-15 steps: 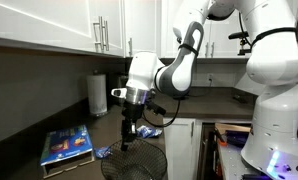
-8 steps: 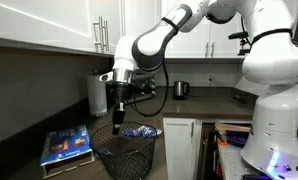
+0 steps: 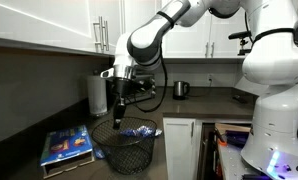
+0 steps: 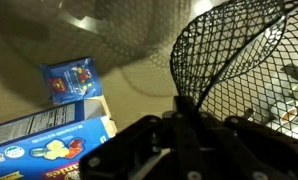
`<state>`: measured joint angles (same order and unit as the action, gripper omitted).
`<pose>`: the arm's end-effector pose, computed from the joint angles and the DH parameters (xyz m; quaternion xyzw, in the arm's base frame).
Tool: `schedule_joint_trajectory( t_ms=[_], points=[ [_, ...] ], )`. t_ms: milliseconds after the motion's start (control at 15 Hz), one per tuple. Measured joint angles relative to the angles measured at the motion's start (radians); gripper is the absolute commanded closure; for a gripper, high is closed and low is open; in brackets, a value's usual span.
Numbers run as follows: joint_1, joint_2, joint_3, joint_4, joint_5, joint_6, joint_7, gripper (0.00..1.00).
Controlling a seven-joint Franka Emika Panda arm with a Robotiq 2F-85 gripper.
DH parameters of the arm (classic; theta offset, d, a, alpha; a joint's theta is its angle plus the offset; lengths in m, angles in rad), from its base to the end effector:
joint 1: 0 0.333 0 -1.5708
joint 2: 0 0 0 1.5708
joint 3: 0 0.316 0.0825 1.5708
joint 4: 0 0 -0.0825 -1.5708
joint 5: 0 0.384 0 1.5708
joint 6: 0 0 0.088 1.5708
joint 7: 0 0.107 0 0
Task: Pour the contents of the basket onto the counter
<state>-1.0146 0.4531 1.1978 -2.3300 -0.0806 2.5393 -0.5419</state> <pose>0.5128 0.1038 0.2720 -0.9149 -0.3579 -0.0593 0.1771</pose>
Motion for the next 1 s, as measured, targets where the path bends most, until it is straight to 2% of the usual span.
schedule_joint_trajectory(
  t_ms=[467, 1000],
  points=[
    [0.017, -0.039, -0.008, -0.108, -0.006, 0.179, -0.024, 0.98],
    [0.073, -0.033, -0.019, -0.125, -0.007, 0.184, -0.024, 0.98]
  ],
)
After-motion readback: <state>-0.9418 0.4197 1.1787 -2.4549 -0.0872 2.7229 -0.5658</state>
